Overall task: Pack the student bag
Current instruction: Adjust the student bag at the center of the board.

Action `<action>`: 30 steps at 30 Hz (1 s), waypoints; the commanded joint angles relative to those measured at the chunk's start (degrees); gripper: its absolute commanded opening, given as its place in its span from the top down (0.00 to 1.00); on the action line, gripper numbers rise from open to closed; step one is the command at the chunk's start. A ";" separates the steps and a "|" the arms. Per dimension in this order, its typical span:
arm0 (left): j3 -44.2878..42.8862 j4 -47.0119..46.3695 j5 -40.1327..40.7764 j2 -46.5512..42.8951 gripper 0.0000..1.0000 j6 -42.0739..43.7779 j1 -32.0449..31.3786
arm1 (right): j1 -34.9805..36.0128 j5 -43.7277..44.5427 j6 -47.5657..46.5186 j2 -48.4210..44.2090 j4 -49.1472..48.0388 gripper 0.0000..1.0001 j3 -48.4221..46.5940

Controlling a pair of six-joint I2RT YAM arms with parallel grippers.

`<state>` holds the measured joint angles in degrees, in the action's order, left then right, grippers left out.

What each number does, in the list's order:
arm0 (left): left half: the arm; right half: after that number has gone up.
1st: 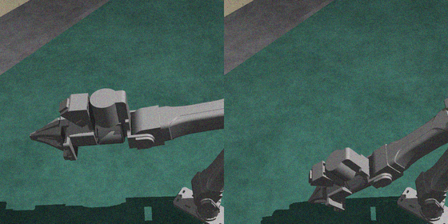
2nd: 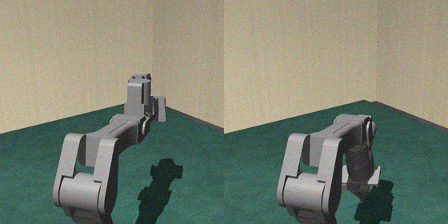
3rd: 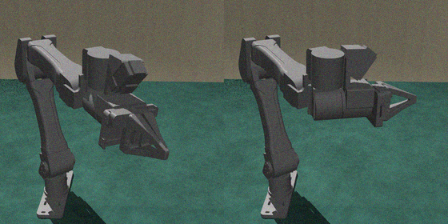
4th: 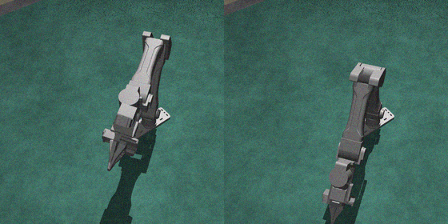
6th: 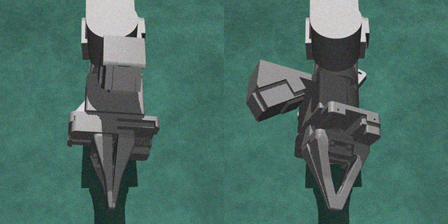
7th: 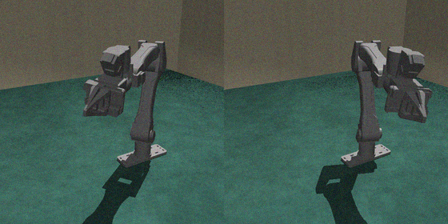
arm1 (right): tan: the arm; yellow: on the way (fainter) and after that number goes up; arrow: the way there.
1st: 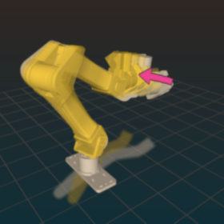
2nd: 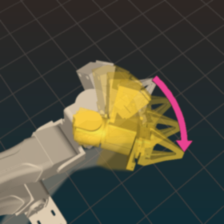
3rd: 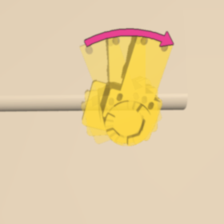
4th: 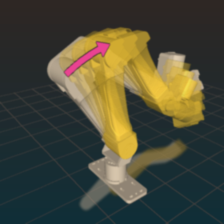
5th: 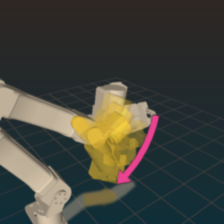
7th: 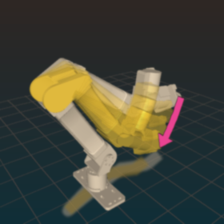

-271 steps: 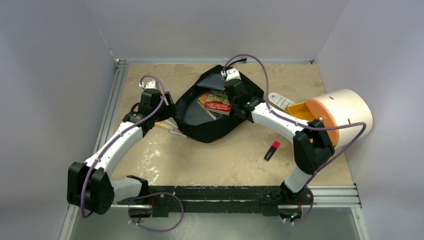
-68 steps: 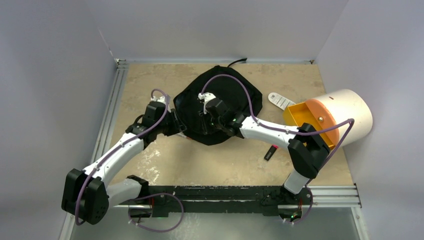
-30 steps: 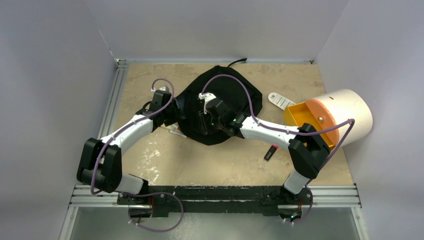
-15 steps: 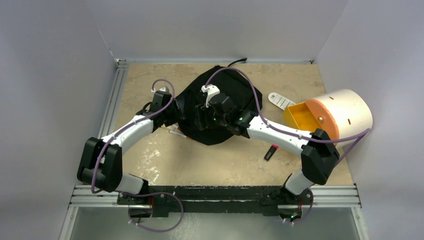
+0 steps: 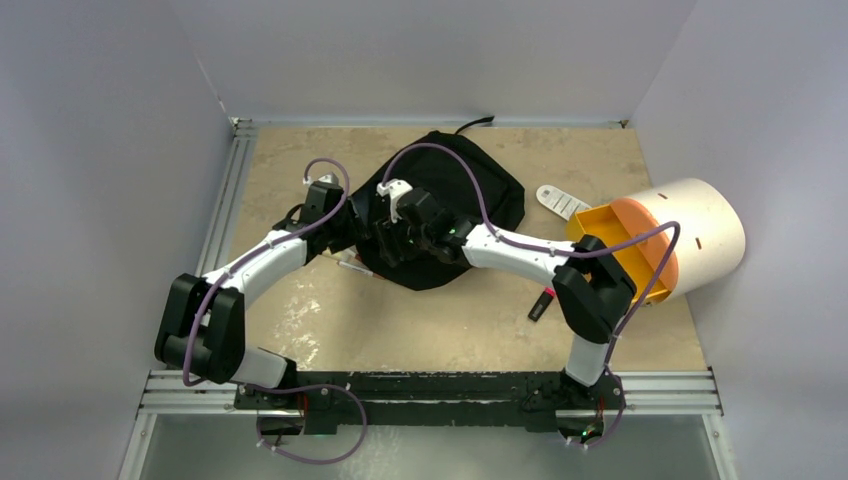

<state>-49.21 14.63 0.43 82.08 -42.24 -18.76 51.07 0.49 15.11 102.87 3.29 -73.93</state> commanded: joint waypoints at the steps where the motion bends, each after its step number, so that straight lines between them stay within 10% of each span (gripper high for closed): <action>1: -0.62 -1.19 -0.16 -0.60 0.53 0.93 0.31 | 0.26 -0.40 -1.83 0.08 -0.43 0.37 -3.51; 13: -1.58 -0.01 0.70 -2.11 0.50 -0.21 0.74 | -0.35 4.89 2.20 -0.83 -3.05 0.84 -1.65; 30: -6.81 1.26 0.08 2.04 0.45 -0.32 0.81 | -9.30 -0.15 9.83 -2.95 -7.41 0.98 1.61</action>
<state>-52.38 16.01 0.45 82.54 -42.46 -18.37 41.34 1.98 23.83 102.00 -1.19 -72.18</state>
